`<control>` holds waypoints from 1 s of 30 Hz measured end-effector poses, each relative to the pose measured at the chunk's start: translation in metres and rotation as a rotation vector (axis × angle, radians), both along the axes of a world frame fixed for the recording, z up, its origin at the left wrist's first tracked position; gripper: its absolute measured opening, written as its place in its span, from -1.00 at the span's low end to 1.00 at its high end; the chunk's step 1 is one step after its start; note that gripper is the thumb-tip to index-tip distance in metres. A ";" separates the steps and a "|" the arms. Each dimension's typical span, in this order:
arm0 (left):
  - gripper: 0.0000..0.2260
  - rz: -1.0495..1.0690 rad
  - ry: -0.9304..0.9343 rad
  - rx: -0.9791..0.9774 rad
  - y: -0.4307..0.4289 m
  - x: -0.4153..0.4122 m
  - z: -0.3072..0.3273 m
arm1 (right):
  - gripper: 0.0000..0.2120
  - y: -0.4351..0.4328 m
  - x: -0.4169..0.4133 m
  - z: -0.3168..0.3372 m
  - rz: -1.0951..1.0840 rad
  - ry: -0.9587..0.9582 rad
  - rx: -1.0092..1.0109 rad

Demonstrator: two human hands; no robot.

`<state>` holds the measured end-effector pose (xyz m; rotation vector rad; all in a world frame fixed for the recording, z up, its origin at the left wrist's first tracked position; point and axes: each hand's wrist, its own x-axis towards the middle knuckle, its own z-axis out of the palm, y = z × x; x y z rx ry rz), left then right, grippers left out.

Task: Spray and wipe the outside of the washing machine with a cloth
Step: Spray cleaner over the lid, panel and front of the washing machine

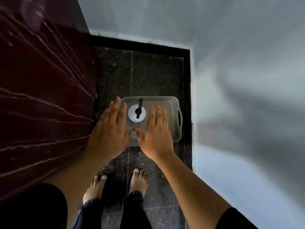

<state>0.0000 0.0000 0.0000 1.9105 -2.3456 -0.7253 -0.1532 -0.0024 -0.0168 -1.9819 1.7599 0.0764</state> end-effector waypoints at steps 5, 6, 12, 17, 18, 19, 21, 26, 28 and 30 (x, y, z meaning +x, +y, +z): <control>-0.31 -0.014 -0.022 0.054 -0.019 -0.004 -0.067 | -0.31 -0.026 0.005 -0.069 -0.108 -0.088 0.127; -0.32 -0.044 -0.028 0.062 -0.026 -0.004 -0.078 | -0.36 -0.031 0.009 -0.081 -0.112 -0.097 0.114; -0.40 0.007 0.037 0.105 -0.064 -0.004 -0.126 | -0.36 -0.064 0.030 -0.150 -0.465 -0.193 0.246; -0.41 -0.043 0.042 0.101 -0.055 -0.012 -0.148 | -0.75 -0.084 0.034 -0.177 -0.541 -0.218 0.252; -0.40 -0.062 0.036 0.093 -0.055 -0.014 -0.149 | -0.79 -0.086 0.032 -0.178 -0.555 -0.229 0.252; -0.39 -0.064 0.034 0.086 -0.054 -0.016 -0.150 | -0.83 -0.086 0.031 -0.176 -0.552 -0.238 0.243; -0.37 -0.015 0.049 0.097 -0.055 -0.020 -0.147 | -0.89 -0.084 0.027 -0.169 -0.541 -0.260 0.213; -0.27 0.049 0.091 0.114 -0.051 -0.031 -0.111 | -0.92 -0.076 0.019 -0.108 -0.567 -0.383 0.082; -0.22 -0.012 0.101 0.062 -0.055 -0.035 -0.085 | -0.94 -0.074 0.013 -0.071 -0.581 -0.418 -0.024; -0.18 -0.046 0.133 -0.014 -0.063 -0.038 -0.050 | -0.90 -0.073 0.008 -0.028 -0.624 -0.470 -0.141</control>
